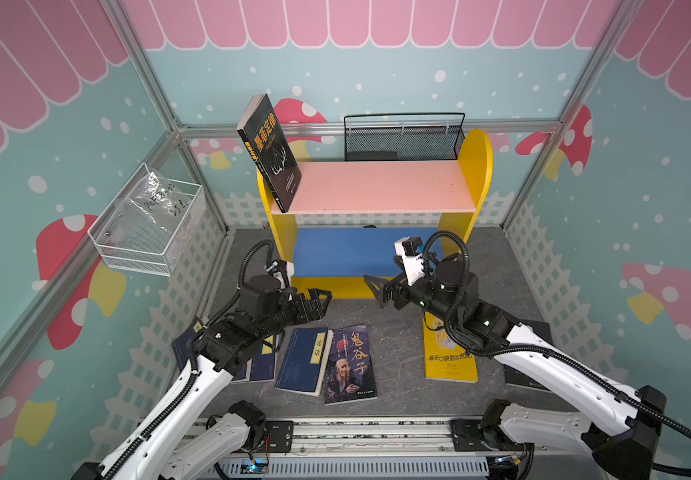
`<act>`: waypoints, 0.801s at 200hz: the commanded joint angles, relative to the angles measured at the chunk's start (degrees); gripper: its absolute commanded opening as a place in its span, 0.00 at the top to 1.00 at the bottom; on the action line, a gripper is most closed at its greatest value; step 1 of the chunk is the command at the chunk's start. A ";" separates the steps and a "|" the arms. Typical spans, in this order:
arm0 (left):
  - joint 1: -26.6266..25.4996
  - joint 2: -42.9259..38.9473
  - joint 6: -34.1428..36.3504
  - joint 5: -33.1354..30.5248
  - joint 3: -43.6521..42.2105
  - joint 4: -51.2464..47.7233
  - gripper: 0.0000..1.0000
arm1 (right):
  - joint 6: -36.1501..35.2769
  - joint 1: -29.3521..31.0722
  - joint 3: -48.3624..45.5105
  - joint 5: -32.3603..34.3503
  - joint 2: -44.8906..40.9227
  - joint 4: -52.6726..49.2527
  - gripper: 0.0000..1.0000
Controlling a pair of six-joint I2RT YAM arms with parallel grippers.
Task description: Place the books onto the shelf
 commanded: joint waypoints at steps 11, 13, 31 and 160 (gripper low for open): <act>-7.54 1.67 -11.14 -2.14 -8.19 6.40 0.01 | 13.91 0.32 -10.26 1.11 -1.61 -4.40 0.01; -8.07 2.00 -11.48 -2.40 -8.75 6.80 0.01 | 14.40 0.32 -10.93 0.93 -1.58 -4.28 0.01; -12.86 4.72 -14.31 -6.49 -12.64 9.65 0.01 | 17.24 0.32 -15.26 -0.39 -0.13 -2.81 0.04; -21.37 21.17 -20.20 -12.17 -20.77 17.95 0.01 | 21.57 0.58 -19.10 -12.87 24.33 5.93 0.31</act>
